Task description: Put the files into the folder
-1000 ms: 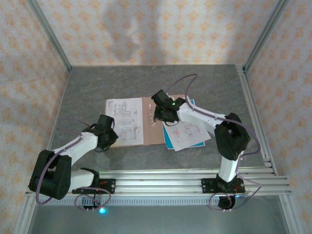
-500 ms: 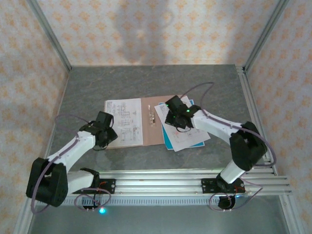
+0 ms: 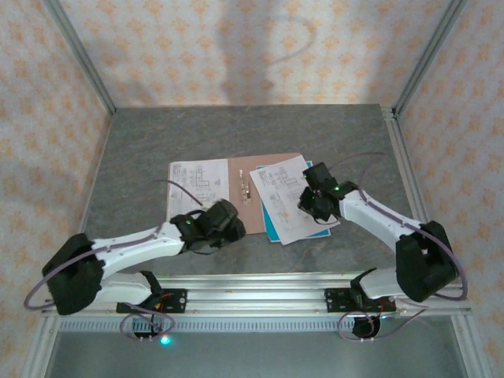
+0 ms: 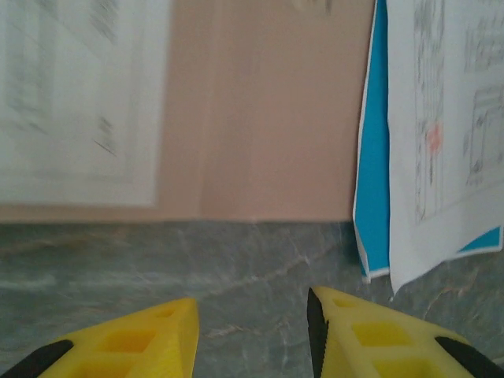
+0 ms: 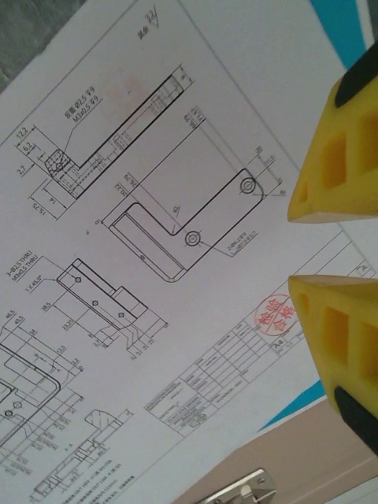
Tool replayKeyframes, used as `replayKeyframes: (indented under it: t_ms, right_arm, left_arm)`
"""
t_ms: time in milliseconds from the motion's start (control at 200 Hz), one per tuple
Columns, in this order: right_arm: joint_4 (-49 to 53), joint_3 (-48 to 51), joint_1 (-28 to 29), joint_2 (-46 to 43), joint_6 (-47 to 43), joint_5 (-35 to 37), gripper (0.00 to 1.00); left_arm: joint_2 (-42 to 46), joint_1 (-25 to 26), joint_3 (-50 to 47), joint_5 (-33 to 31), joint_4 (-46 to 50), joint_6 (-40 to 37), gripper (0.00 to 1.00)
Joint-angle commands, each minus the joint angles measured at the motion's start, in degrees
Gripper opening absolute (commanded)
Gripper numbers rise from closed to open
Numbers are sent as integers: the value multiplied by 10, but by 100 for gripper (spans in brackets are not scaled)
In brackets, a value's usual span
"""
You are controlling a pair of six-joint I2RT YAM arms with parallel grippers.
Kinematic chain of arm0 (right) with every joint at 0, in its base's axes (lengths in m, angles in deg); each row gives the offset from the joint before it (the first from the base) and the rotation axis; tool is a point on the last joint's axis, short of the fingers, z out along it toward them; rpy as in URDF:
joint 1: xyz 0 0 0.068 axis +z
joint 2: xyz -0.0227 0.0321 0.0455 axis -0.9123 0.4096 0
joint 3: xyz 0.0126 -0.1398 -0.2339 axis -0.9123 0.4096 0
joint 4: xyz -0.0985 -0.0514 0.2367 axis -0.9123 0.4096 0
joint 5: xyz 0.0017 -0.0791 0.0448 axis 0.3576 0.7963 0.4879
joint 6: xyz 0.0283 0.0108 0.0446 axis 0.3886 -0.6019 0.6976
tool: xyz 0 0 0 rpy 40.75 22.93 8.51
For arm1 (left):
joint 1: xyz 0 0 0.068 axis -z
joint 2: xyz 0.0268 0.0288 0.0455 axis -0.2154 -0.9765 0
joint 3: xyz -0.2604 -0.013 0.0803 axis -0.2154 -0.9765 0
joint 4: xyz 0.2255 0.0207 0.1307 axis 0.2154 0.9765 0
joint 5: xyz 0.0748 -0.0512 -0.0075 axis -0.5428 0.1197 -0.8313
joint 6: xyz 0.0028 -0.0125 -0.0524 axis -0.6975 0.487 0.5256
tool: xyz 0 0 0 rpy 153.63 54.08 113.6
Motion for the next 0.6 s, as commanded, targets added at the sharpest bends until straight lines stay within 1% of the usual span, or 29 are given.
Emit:
replayKeyframes:
  t_ms: [0,140,270,430,596]
  right_arm:
    - [32,12,-2,-29,0,11,26]
    - [37,28,-6,-37,-3,18,26]
    - [44,29,-18,-34,-8,26,27]
    - [40,37,-51,-24,-22,16,27]
    - [29,43,-63,-11,-27,6,26]
  left_arm:
    - [-53,45,26,-40,-85,79,41]
    - [-151,85,65,-31,-149,108,42]
    - [-216,109,113,-47,-145,120,43]
    - [-245,114,138,-66,-124,120,43]
    - [-236,117,143,-91,-86,121,42]
